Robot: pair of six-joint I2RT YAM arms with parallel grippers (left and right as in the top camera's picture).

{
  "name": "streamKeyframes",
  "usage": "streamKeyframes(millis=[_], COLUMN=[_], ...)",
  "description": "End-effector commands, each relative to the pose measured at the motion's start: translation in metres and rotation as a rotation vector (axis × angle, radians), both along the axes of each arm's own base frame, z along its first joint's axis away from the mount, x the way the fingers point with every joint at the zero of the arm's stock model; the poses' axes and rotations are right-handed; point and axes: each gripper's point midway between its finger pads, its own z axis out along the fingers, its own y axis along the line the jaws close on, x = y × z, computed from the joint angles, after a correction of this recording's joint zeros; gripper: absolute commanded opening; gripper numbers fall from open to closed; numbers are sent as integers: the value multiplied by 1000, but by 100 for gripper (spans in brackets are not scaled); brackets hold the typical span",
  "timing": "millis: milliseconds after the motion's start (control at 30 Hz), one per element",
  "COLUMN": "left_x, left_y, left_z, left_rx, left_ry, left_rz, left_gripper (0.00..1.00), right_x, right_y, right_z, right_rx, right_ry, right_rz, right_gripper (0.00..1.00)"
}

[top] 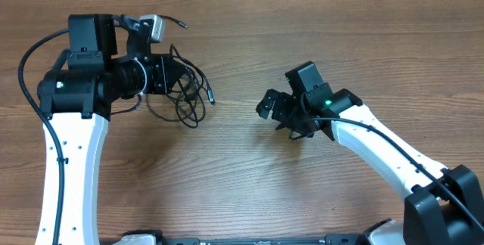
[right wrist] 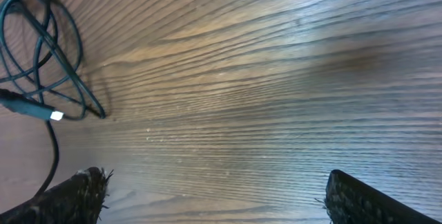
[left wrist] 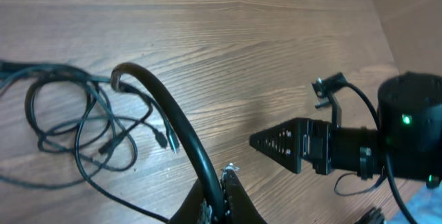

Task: Untangle cables

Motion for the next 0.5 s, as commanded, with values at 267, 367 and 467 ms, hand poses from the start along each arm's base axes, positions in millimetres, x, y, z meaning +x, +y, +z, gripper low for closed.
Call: streamKeyframes(millis=[267,367,467], left_x=[-40,-48,-54], left_y=[-56,-63,-67], left_z=[63,73,84], left_rx=[-218,-284,-345], left_ry=[-332,-362,-389], left_rz=[-508,-559,-601], left_gripper=[4,4,4], right_x=[28,35,36], right_y=[71,80,92], right_z=[75,89,101], right_rx=[257,277,304], right_ry=[-406,-497,-557], right_rz=[374,405,427], right_gripper=[100,100,100])
